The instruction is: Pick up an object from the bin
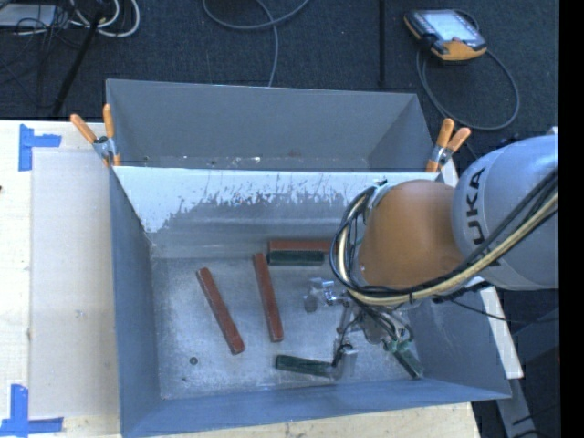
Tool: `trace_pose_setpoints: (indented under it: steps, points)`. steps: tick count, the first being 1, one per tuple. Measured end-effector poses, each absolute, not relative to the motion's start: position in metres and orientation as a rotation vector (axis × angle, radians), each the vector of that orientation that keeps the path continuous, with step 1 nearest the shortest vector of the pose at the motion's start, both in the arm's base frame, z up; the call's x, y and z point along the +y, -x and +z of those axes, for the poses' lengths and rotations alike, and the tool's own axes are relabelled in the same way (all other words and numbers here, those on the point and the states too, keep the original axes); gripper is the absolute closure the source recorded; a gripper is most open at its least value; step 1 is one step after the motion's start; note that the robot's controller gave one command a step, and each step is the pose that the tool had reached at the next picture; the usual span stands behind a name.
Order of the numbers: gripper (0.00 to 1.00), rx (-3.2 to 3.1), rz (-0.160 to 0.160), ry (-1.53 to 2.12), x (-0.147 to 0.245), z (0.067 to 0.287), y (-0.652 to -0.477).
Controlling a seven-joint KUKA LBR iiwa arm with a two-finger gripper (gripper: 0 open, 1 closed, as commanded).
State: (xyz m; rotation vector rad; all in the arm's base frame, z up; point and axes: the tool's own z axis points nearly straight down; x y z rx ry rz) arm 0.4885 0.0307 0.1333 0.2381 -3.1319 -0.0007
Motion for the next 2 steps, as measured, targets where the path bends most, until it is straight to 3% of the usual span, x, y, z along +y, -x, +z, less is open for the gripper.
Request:
trace_pose_setpoints:
  steps: [1,2]
  points:
    - [0.0,-3.13,0.0,-0.234,0.044,0.102,-0.476]
    - [1.0,-3.139,0.0,-0.006,0.015,0.071,-0.472]
